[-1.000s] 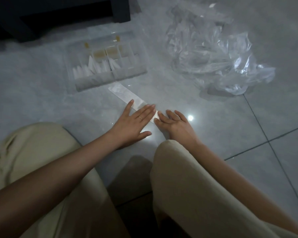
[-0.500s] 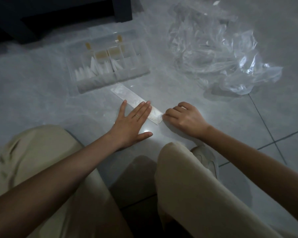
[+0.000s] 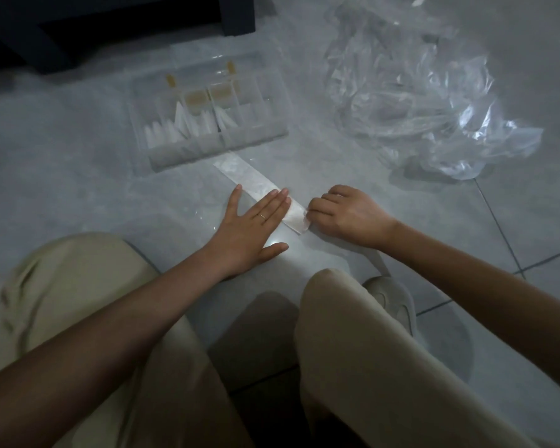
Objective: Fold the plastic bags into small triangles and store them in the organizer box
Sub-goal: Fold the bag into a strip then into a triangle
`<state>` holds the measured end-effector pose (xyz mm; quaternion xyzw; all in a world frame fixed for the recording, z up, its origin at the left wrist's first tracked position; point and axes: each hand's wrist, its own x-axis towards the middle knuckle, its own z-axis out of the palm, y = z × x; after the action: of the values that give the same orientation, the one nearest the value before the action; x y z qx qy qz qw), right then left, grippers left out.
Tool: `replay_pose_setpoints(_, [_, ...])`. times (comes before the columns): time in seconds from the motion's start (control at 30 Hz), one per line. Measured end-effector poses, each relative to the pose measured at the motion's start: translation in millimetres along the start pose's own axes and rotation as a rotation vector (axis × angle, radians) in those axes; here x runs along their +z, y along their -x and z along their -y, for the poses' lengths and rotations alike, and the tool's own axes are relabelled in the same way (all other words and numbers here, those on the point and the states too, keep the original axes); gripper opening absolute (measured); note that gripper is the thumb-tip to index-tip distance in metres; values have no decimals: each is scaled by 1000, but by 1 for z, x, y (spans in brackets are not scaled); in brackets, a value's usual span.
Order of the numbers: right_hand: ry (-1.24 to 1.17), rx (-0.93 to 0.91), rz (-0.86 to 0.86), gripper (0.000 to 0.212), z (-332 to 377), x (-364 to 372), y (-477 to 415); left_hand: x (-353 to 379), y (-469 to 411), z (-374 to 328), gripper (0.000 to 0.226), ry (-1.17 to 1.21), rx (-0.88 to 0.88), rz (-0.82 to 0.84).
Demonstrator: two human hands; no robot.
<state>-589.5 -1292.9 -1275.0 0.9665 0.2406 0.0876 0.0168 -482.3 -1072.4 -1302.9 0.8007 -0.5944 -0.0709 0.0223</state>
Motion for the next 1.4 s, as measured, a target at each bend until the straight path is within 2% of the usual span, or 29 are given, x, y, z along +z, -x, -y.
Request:
replay_pose_setpoints(0.17, [-283,197,198,24,16,-25,-8,3,0,-14,68,243,-58,-82])
replay_pose_setpoints(0.3, [-606,531,260,24,28,-44,-8,3,0,-24,58,465,-58,-199])
replay_pose_setpoints(0.4, [-752,710,282,2,30,-53,-6,2,-2,-35,35,663,-119,-276])
replay_pose_setpoints(0.5, [-967,854,225,8,32,-56,-6,0,-3,-46,9,810,-268,-296])
replay_pose_setpoints(0.53, [-1049,899,194,8,32,-54,-7,-1,-5,-48,19,827,-324,-293])
replay_pose_setpoints(0.63, [-1210,1000,122,7,31,-50,-13,-4,-10,-47,30,816,-434,-205])
replay_pose_setpoints(0.87, [-1148,1038,-9,10,18,-37,-24,-17,-27,-44,54,849,-556,-73])
replay_pose_setpoints(1.03, [-1250,1174,-22,18,3,-22,-31,-25,-40,-37,42,765,-626,4])
replay_pose_setpoints(1.27, [-1134,1267,91,14,-4,-10,-37,-32,-50,-47,29,713,-759,-65])
replay_pose_setpoints(1.4, [-1098,1291,142,17,-7,-9,-41,-32,-49,-53,25,483,-714,-189])
